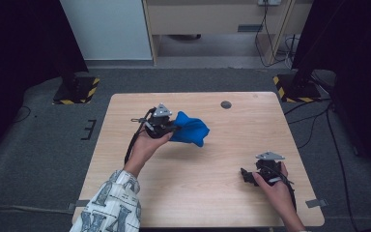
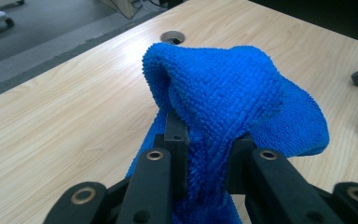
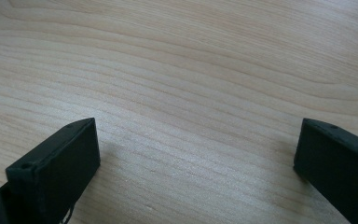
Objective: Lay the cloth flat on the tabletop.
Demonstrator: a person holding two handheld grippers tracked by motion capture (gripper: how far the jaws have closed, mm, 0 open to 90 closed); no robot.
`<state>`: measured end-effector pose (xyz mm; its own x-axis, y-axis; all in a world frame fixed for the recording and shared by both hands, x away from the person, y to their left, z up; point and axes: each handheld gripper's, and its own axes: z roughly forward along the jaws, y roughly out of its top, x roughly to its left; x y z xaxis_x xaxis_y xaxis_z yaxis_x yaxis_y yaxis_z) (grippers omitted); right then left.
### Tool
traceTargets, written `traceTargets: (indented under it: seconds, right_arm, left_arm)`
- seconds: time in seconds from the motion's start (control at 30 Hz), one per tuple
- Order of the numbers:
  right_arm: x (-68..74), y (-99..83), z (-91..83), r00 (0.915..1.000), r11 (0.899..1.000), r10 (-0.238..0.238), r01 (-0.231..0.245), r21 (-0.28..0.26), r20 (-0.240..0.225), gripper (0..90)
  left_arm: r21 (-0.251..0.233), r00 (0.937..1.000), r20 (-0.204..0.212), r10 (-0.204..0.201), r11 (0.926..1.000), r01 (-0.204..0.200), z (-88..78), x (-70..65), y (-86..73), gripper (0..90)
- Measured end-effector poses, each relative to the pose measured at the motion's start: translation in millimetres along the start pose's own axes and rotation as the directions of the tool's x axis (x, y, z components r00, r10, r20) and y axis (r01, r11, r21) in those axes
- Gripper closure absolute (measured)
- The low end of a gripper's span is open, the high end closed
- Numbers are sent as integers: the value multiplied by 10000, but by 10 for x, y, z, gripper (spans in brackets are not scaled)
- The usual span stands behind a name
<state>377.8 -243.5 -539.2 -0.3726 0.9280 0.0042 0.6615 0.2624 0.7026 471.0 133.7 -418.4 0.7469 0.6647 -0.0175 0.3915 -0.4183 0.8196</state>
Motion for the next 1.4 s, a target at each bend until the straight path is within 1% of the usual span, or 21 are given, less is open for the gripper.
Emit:
traceTargets:
  seconds: [0.03, 0.3, 0.4, 0.57, 0.63, 0.7, 0.77, 0.83, 0.87, 1.0, 1.07, 1.1, 1.13, 1.17, 1.2, 1.23, 1.27, 1.3, 1.33, 1.4]
  right_arm:
    - [0, 0, 0, 10000, 10000, 0, 0, 0, 0, 4]
    - [-1, 0, 0, 10000, 10000, -8, 8, 1, -10, 4]
    - [-1, 0, 1, 10000, 10000, -12, 12, -3, -7, 4]
    - [-1, 1, -1, 10000, 10000, -9, 9, 14, -14, 4]
    - [0, 0, 0, 10000, 10000, -7, 7, 8, -15, 4]
    - [0, 0, 0, 10000, 10000, -3, 3, 4, -13, 4]
    - [0, 1, -1, 10000, 10000, -6, 6, 16, -20, 4]
    - [0, 0, 0, 10000, 10000, -5, 5, 2, -15, 4]
    - [0, 0, 0, 10000, 10000, -5, 5, 2, -13, 4]
    - [1, 1, 0, 10000, 10000, 9, -9, 11, -19, 4]
    - [1, 1, 1, 10000, 10000, 9, -9, 1, -4, 4]
    - [4, 2, 1, 10000, 10000, 38, -38, -5, 12, 4]
    - [4, 2, 1, 10000, 10000, 38, -38, -5, 12, 4]
    - [5, 2, 2, 10000, 10000, 47, -47, -7, 19, 4]
    - [7, 3, 3, 10000, 10000, 57, -57, -10, 30, 4]
    - [8, 3, 3, 10000, 10000, 61, -61, -8, 35, 4]
    - [8, 3, 3, 10000, 10000, 61, -61, -8, 35, 4]
    - [8, 3, 3, 10000, 10000, 63, -63, -8, 37, 4]
    - [8, 3, 3, 10000, 10000, 63, -63, -8, 37, 4]
    - [9, 7, 2, 10000, 10000, 62, -62, 27, 53, 7]
  left_arm:
    - [0, 10000, 0, 0, 10000, 0, 0, 0, 0, 758]
    - [76, 9987, 431, 258, 9996, -262, 193, -224, 66, 757]
    - [114, 9977, 605, 296, 9995, -304, 258, -287, 80, 757]
    - [343, 9947, 924, 451, 9982, -484, 415, -436, 63, 756]
    - [526, 9931, 1046, 522, 9969, -579, 504, -499, 28, 754]
    - [716, 9925, 1085, 565, 9953, -645, 583, -540, -15, 753]
    - [999, 9918, 1084, 672, 9919, -782, 676, -559, -74, 749]
    - [1139, 9927, 1078, 546, 9912, -668, 766, -564, -143, 746]
    - [1256, 9927, 1063, 565, 9896, -697, 814, -563, -182, 745]
    - [1537, 9936, 833, 762, 9842, -884, 933, -538, -292, 708]
    - [1527, 9942, 793, 731, 9846, -846, 951, -521, -315, 693]
    - [1546, 9948, 729, 718, 9845, -824, 964, -507, -332, 613]
    - [1569, 9953, 657, 707, 9844, -803, 971, -498, -343, 613]
    - [1554, 9956, 572, 736, 9845, -817, 976, -489, -356, 581]
    - [1503, 9965, 411, 730, 9855, -784, 975, -472, -371, 461]
    - [1503, 9965, 411, 730, 9855, -784, 975, -472, -371, 392]
    - [1487, 9972, 424, 618, 9866, -675, 965, -461, -373, 392]
    - [1424, 9978, 437, 496, 9883, -554, 949, -450, -372, 280]
    - [1283, 9983, 450, 382, 9908, -437, 928, -444, -370, 280]
    - [1001, 9989, 411, 229, 9946, -269, 869, -431, -357, 187]
